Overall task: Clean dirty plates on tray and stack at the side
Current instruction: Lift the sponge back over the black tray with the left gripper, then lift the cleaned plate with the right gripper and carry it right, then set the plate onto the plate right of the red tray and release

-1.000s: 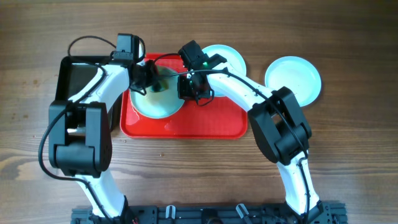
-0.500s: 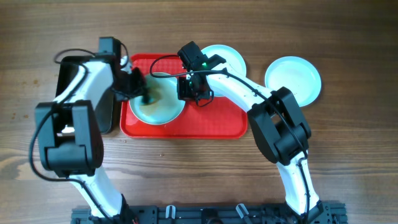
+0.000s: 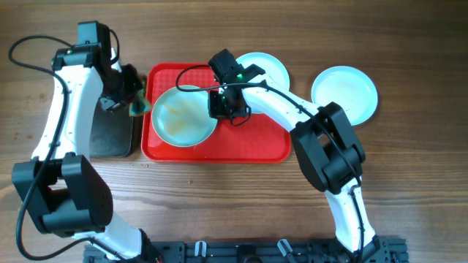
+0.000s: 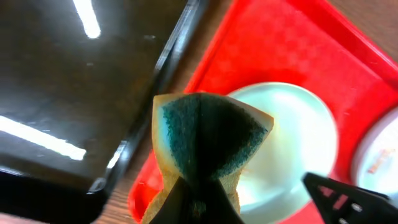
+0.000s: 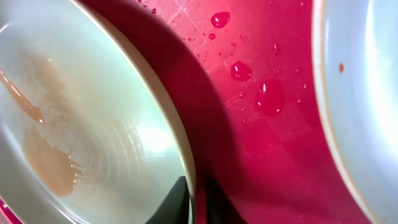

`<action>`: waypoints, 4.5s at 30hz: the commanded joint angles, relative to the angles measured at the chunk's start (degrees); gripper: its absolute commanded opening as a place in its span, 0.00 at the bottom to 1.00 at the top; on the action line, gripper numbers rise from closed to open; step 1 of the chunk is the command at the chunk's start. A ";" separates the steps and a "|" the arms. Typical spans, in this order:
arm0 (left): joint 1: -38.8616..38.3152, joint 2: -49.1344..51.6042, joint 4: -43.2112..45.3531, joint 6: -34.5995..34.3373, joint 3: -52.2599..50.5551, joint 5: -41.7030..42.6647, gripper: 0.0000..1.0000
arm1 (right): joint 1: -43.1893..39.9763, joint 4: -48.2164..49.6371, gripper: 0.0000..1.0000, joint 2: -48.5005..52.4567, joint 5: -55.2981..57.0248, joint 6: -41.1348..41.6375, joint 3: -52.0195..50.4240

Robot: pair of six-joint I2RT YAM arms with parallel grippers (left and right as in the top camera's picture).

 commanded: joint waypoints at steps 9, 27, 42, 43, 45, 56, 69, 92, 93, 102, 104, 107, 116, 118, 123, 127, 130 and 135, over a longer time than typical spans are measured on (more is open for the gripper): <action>2.12 -0.66 1.29 1.27 0.79 -7.08 0.04 | 1.31 -0.90 0.04 0.59 0.83 -0.07 -0.13; 2.12 -0.39 0.28 2.71 0.79 -6.16 0.04 | 5.40 -3.91 0.04 -20.98 38.97 -20.26 -0.07; 2.12 1.16 0.22 2.49 0.79 -5.05 0.04 | 18.84 3.08 0.04 -20.57 73.68 -32.37 -0.07; 2.12 1.16 0.22 2.49 0.79 -5.05 0.04 | 19.52 4.39 0.04 -20.57 76.22 -33.68 -0.07; 2.12 1.16 0.22 2.49 0.79 -5.05 0.04 | 20.63 6.93 0.04 -20.57 79.87 -36.24 -0.07; 2.12 1.16 0.22 2.49 0.79 -5.07 0.04 | 22.47 11.98 0.04 -20.57 83.08 -39.21 -0.07; 2.12 1.16 0.22 2.49 0.79 -5.07 0.04 | 22.47 12.46 0.04 -20.57 84.98 -37.57 -0.07; 2.12 1.16 0.20 2.51 0.79 -5.09 0.04 | 22.45 34.36 0.04 -20.57 90.14 -57.88 -0.28; 2.12 1.16 0.22 2.51 0.79 -5.09 0.04 | 22.40 28.02 0.04 -20.57 87.01 -53.37 -0.28; 2.12 1.16 0.22 2.51 0.79 -5.09 0.04 | 10.67 -1.84 0.04 -22.18 33.16 -27.28 -0.26; 2.12 1.16 0.22 2.51 0.79 -5.09 0.04 | 3.72 -2.27 0.04 -23.98 19.02 -26.84 -0.26; 2.12 1.16 0.20 2.51 0.79 -5.09 0.04 | -6.82 -4.83 0.04 -26.25 4.98 -26.84 -0.26; 2.12 1.16 0.22 2.51 0.79 -5.09 0.04 | -35.47 -14.05 0.04 -26.18 8.13 -19.98 -0.42; 2.12 1.16 0.22 2.51 0.79 -5.11 0.04 | -40.39 -14.14 0.04 -25.90 12.90 -17.42 -1.97; 2.12 1.16 0.22 2.51 0.79 -5.11 0.04 | -48.28 -9.86 0.04 -25.90 15.80 -15.91 -10.38; 2.12 1.16 0.22 2.51 0.79 -5.11 0.04 | -50.90 -4.63 0.05 -25.90 15.82 -15.93 -17.42; 2.12 1.16 0.22 2.49 0.79 -5.11 0.04 | -50.95 -2.40 0.04 -25.90 16.04 -15.65 -21.40; 2.12 1.16 0.20 2.51 0.79 -5.11 0.04 | -50.88 -0.92 0.23 -25.81 13.94 -13.97 -22.08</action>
